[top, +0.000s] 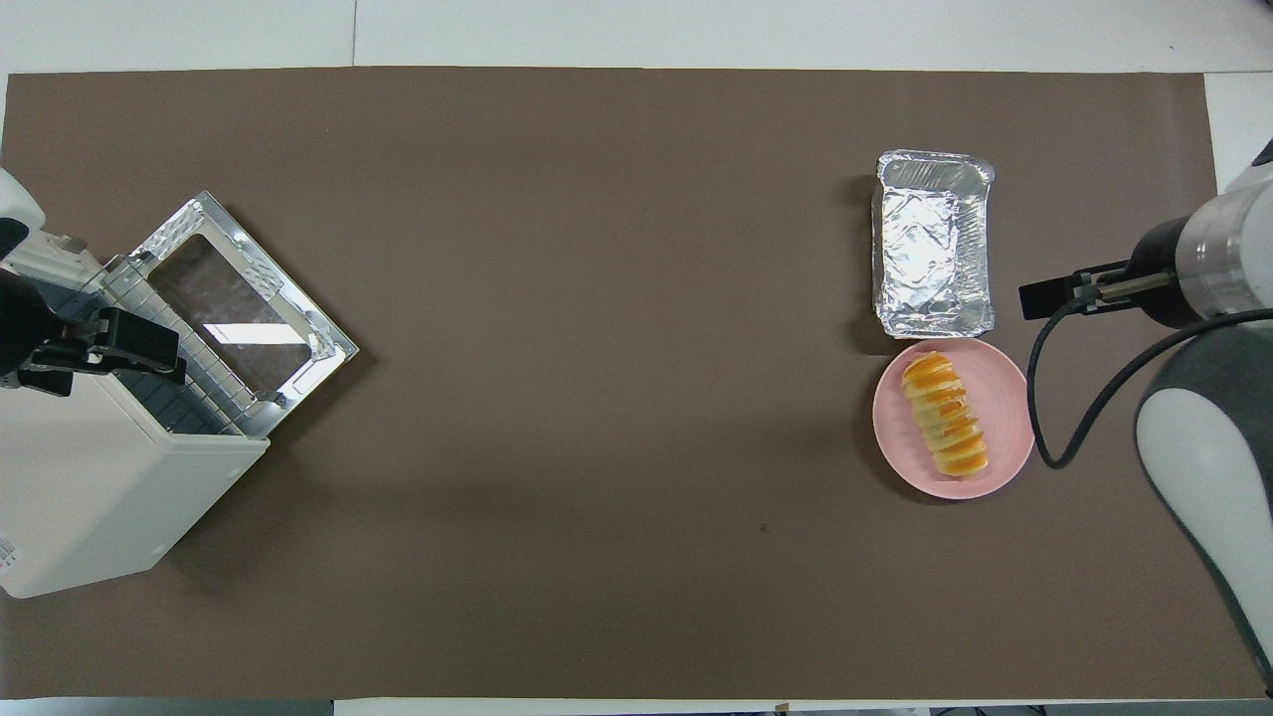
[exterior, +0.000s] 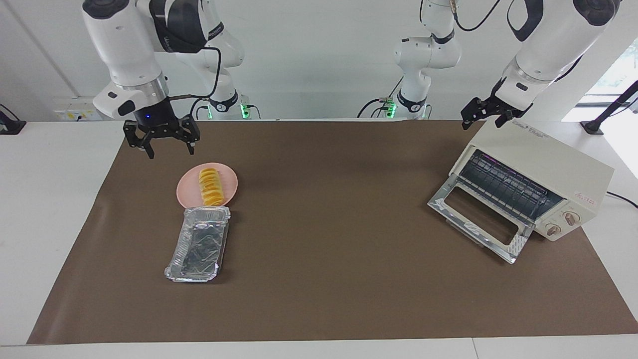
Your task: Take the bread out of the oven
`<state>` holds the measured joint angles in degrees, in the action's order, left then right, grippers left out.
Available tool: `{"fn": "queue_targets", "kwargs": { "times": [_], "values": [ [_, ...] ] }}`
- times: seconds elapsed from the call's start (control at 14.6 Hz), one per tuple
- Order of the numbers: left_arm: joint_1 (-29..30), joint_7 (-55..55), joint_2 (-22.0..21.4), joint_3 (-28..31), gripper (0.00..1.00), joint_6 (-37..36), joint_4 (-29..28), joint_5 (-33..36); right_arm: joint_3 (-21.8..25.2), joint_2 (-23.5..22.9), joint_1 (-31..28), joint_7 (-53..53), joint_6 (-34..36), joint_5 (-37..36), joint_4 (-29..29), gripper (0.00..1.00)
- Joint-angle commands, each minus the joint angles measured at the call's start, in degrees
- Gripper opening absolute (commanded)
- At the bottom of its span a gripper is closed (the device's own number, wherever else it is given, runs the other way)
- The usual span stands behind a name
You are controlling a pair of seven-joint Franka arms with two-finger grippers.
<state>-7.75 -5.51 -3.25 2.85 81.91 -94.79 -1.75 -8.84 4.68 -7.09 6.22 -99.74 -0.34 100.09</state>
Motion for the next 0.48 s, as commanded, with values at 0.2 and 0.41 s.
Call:
{"fn": "queue_targets", "kwargs": {
  "times": [0.2,0.41],
  "values": [
    [0.9,0.1,-0.9,-0.4,1.00,0.7,-0.7,-0.4,0.1,-3.4,-2.1,2.6,16.8,0.6,-13.8,1.00],
    [0.9,0.1,-0.9,-0.4,1.00,0.7,-0.7,-0.4,4.0,-4.5,2.0,2.7,20.5,-1.1,-17.1,1.00]
  ]
}}
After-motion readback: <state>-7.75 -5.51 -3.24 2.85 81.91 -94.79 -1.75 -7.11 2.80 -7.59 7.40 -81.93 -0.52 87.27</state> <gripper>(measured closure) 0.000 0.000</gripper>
